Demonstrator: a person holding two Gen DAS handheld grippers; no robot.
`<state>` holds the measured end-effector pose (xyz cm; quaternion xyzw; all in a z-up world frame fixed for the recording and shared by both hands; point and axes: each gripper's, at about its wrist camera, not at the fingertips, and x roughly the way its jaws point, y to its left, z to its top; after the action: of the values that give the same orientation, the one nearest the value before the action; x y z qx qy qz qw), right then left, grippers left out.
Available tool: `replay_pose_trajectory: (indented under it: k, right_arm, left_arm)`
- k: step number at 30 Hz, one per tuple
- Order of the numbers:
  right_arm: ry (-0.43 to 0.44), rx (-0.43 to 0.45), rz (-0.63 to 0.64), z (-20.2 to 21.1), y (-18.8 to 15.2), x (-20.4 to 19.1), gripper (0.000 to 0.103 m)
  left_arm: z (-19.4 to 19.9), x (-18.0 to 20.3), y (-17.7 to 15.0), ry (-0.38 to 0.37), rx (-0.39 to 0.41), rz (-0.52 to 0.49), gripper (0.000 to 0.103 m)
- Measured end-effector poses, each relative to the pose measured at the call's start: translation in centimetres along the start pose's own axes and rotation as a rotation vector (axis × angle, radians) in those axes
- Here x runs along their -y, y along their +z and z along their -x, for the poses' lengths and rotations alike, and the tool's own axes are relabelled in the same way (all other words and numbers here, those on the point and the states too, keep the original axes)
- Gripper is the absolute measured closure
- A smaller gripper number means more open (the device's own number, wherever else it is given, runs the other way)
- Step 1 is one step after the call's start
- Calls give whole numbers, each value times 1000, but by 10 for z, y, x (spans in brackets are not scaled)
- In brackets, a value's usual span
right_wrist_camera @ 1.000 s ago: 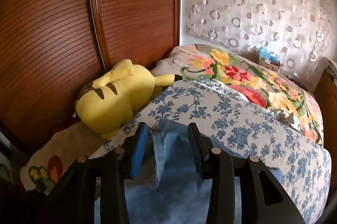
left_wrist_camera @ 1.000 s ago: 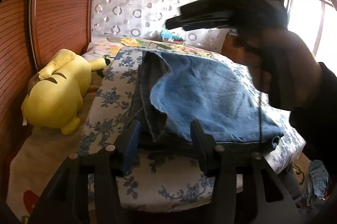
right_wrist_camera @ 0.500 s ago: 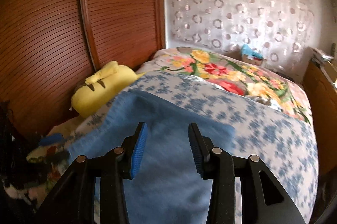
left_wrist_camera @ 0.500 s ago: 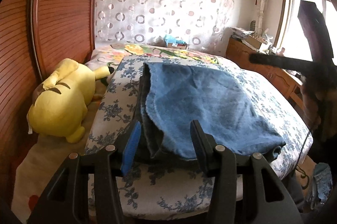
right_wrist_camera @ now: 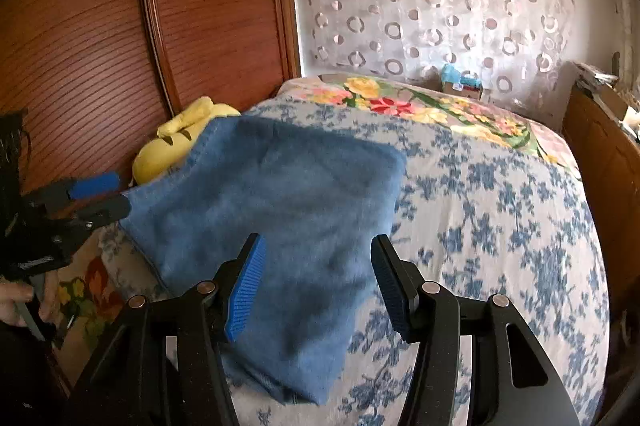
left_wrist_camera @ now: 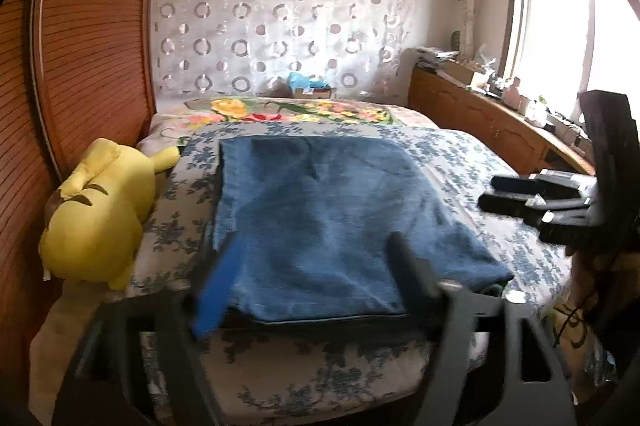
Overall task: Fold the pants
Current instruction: 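Open the right gripper and lay the folded jeans flat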
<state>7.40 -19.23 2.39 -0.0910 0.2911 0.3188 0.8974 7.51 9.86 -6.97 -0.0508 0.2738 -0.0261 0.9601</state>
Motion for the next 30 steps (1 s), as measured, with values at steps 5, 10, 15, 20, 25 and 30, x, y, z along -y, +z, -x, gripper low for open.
replay_pose_trajectory:
  k: [5, 10, 15, 20, 25, 30]
  right_arm:
    - [6, -19, -21, 2, -15, -1, 46]
    - [12, -39, -55, -3, -23, 5, 46]
    - [13, -67, -77, -12, -29, 2, 46]
    - [22, -84, -98, -20, -32, -1, 46]
    - [27, -100, -100, -30, -32, 2, 46]
    - [36, -105, -128, -30, -34, 4, 46]
  left_arm:
    - [-8, 9, -1, -16, -24, -9, 23]
    - [-16, 16, -7, -12, -48, -20, 23]
    - [-23, 20, -14, -2, -71, -31, 23]
    - [-29, 24, -22, 0, -96, -39, 23]
    - [-36, 26, -29, 4, -117, -37, 23]
    - [-44, 25, -38, 14, -145, -39, 23]
